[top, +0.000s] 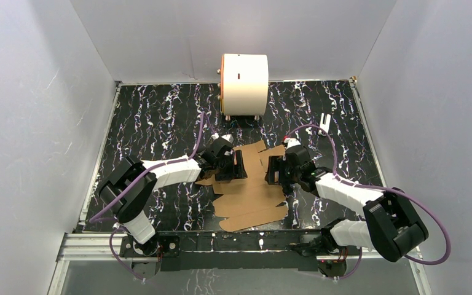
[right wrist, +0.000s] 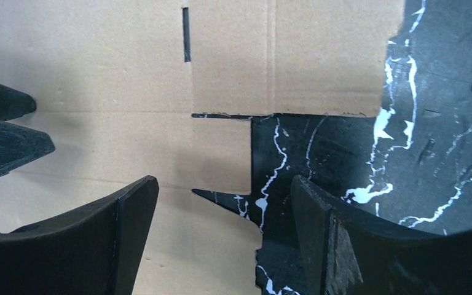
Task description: Fold the paper box
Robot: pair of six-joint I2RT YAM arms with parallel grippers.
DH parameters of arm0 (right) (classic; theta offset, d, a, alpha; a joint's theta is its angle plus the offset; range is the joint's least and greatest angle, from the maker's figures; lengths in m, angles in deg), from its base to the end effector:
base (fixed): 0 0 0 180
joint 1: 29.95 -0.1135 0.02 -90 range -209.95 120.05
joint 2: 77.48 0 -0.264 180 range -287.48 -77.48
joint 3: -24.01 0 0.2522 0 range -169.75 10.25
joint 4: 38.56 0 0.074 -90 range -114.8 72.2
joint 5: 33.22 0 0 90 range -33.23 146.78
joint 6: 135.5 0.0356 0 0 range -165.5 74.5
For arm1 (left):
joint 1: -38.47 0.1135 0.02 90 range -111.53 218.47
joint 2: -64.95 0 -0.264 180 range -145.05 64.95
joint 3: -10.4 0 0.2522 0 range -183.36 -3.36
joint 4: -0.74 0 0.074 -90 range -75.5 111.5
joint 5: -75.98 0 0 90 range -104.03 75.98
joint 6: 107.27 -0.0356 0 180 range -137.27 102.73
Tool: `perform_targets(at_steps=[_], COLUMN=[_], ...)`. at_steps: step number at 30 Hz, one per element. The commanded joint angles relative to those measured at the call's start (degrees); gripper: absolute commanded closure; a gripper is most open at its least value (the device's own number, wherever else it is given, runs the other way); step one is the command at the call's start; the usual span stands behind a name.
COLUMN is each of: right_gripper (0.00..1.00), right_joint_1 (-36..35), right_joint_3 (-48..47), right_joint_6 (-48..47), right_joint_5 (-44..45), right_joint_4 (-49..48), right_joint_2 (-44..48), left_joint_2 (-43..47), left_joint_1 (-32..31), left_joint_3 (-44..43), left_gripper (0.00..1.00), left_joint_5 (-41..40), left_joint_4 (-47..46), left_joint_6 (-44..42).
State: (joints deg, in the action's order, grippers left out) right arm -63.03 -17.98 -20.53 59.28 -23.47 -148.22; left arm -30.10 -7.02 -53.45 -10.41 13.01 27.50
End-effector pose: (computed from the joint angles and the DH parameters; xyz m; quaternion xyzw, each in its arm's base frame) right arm 0.1961 0.1259 0.1655 -0.0565 0.9180 0.1726 0.3524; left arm 0.2357 -0.2429 0.1705 0.0182 0.9181 -0.3002 0.2580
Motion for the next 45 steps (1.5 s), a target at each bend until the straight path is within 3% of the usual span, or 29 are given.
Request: perform_targets(at_steps=[1, 12, 36, 45], right_gripper=[0.12, 0.20, 0.56, 0.58], right_joint_1=[0.39, 0.40, 0.45, 0.01], right_joint_3=[0.28, -0.09, -4.05, -4.88], right_joint_6=[1.02, 3.59, 1.86, 1.66], right_joint_5=[-4.51, -10.68, -18.31, -19.76], right_joint_4=[-4.52, -6.40, -3.84, -5.00], right_joint_2=[-0.97, -1.56, 1.20, -1.75], left_joint_2=[-0.53, -1.69, -2.51, -2.43], left_joint_1=[0.01, -0.01, 0.01, 0.03], left_joint_3=[0.34, 0.08, 0.15, 0.50], left_gripper=[0.36, 0.36, 0.36, 0.36], left_joint_5=[-0.72, -0.32, -0.14, 0.30], left_joint_4=[1.15, 1.15, 1.19, 0.39], left_joint_6=[-0.32, 0.09, 1.06, 1.32])
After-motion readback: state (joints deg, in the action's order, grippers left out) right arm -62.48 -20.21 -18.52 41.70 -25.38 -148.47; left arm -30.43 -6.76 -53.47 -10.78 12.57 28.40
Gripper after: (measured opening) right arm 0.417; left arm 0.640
